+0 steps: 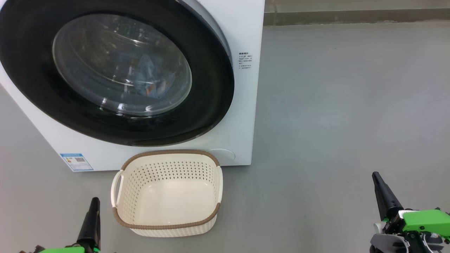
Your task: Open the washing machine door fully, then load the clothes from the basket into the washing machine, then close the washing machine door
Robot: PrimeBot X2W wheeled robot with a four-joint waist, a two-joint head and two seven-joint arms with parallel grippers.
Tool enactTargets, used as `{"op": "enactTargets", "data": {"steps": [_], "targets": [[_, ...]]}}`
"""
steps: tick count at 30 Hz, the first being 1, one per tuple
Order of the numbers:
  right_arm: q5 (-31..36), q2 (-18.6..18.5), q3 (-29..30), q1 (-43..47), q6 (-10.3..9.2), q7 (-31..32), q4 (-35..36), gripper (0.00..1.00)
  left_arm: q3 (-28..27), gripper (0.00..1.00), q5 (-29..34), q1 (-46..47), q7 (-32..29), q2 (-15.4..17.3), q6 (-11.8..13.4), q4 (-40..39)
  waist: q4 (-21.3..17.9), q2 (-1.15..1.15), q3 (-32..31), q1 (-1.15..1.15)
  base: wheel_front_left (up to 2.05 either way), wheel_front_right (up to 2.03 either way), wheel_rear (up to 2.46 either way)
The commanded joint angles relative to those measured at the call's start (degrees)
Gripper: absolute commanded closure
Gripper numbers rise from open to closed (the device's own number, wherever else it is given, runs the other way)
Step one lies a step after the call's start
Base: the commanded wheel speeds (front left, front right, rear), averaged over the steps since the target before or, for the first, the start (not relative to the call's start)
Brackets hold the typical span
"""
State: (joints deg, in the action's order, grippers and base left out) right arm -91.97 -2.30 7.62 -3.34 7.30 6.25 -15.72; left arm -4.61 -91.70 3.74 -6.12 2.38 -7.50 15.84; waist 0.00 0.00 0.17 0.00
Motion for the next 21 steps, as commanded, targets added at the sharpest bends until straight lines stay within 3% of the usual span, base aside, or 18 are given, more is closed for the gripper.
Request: {"op": "enactTargets", "data": {"steps": [1, 21], "targets": [[-0.2, -0.6, -1.1, -2.9, 0.19, 0.3, 1.7, 1.00, -1.9, 1.00, -0.5, 2.5, -0.4, 0.5, 0.0, -1.8, 0.0, 0.00, 0.0, 0.00, 0.00, 0.00, 0.00], [-0.2, -0.6, -1.1, -2.9, 0.19, 0.3, 1.7, 1.00, -1.9, 1.00, -0.5, 2.5, -0.4, 0.5, 0.0, -1.8, 0.0, 0.00, 0.0, 0.00, 0.00, 0.00, 0.00]]}}
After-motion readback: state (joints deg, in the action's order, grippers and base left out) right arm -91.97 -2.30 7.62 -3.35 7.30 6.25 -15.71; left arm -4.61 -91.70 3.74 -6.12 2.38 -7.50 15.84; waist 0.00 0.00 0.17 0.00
